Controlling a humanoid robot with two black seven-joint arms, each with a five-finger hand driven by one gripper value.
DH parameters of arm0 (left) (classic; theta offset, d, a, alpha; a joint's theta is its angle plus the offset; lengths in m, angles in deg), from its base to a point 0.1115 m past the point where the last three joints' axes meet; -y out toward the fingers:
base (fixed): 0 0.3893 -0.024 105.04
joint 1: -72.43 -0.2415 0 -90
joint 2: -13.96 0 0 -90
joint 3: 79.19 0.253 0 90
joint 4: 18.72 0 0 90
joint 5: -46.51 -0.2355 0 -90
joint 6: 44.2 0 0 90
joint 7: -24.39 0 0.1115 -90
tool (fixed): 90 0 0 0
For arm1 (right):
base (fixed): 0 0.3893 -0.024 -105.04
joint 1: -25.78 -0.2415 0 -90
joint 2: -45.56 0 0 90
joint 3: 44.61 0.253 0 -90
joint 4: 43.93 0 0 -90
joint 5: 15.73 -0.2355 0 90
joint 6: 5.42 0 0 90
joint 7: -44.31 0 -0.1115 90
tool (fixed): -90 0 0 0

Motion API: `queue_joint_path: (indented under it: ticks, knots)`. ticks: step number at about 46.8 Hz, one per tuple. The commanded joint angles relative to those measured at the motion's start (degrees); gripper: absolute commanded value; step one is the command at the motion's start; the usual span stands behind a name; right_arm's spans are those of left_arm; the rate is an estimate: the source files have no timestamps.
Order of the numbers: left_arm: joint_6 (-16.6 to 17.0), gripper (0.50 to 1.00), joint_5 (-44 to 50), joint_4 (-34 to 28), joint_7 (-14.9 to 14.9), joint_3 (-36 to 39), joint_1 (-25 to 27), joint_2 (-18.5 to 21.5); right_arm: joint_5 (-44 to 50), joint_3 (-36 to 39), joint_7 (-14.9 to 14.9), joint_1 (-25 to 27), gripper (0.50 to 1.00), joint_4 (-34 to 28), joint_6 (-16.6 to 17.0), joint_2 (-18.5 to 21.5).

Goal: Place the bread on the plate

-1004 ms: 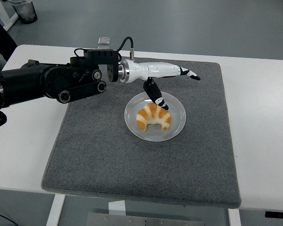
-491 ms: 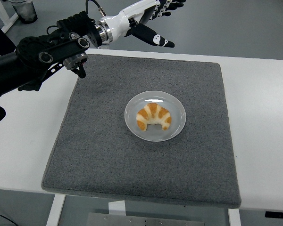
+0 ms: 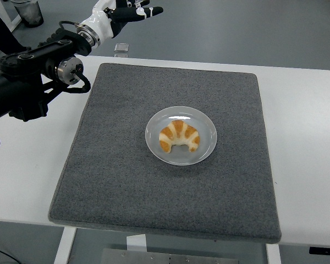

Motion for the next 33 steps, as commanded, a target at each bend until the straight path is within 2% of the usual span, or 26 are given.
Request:
queue_joint_path:
  ticks: [1, 6, 18, 25, 33]
  knots:
    - [-0.01, 1.000, 5.14, 0.06, -0.25, -1.85, -1.62, 0.07, 0.00, 0.00, -0.01, -0.01, 0.952, 0.02, -0.02, 0.00]
    - [0.07, 0.999, 7.87, 0.15, -2.54, -6.33, -4.34, 0.07, 0.00, 0.00, -0.01, -0.01, 0.952, 0.02, -0.02, 0.00]
    - [0.07, 0.999, 8.13, 0.06, -8.34, -22.24, -13.04, -0.46, -0.18, 0.00, -0.01, 0.08, 0.952, 0.02, 0.07, 0.00]
    - [-0.01, 1.000, 8.13, -0.11, -8.69, -28.92, -17.61, -1.16, -0.09, -0.09, -0.01, 0.17, 0.952, 0.02, 0.07, 0.00]
    - [-0.72, 1.000, 8.13, 0.06, -8.26, -35.68, -22.10, -4.06, -0.09, -0.17, -0.01, 0.26, 0.952, 0.02, 0.07, 0.00]
